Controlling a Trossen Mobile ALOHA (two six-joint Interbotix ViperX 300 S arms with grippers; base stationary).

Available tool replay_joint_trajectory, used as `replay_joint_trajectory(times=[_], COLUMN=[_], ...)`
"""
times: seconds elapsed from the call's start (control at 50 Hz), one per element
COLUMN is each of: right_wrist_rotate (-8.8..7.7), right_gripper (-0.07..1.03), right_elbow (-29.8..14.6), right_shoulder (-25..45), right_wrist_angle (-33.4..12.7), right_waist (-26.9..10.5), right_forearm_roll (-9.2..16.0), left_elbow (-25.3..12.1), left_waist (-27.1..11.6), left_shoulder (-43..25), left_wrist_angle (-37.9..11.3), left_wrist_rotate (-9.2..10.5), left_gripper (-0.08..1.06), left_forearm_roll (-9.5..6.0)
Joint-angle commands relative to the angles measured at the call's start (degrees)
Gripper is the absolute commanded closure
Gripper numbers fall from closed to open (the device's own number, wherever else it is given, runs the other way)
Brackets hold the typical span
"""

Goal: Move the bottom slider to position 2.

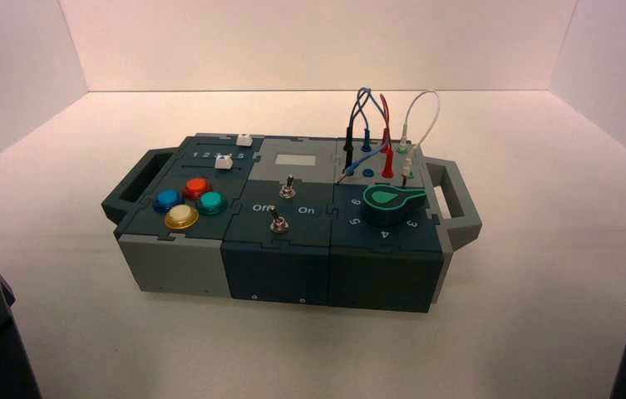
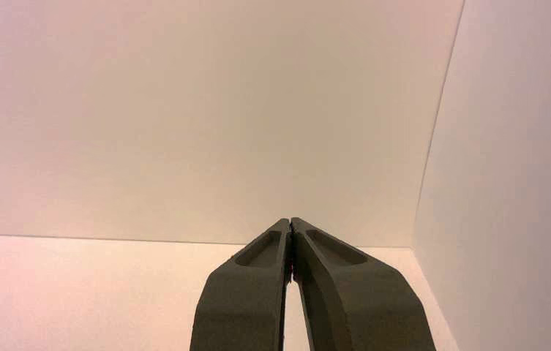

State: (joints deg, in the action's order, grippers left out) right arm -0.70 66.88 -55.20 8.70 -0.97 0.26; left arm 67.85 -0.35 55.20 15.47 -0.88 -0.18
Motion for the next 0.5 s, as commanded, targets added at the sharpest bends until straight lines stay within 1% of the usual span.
replay_joint_trajectory(times=[0.02, 0.4, 0.46, 0.5], right_wrist_rotate=[-0.18, -0.09, -0.18, -0.18], right_gripper=[0.99, 0.99, 0.99, 0.99], right_elbow=[-2.02, -2.37, -2.64, -2.72], right_shoulder=[0.18, 0.26, 0.26, 0.35], right_wrist_angle=[0.18, 0.0, -0.88, -1.85], right_waist=[-0.09, -0.18, -0.18, -0.18], right_forearm_roll=[0.0, 0.09, 0.09, 0.09], left_elbow=[-1.05, -1.32, -1.49, -2.02], left_waist=[-0.18, -0.44, -0.35, -0.53], left_shoulder=[-0.18, -0.62, -0.88, -1.23], left_wrist_angle=[0.26, 0.09, -0.53, -2.02], left_wrist_rotate=[-0.09, -0.18, -0.18, -0.18], left_gripper=[1.0, 1.0, 1.0, 1.0], left_forearm_roll=[0.0, 0.0, 0.09, 0.09])
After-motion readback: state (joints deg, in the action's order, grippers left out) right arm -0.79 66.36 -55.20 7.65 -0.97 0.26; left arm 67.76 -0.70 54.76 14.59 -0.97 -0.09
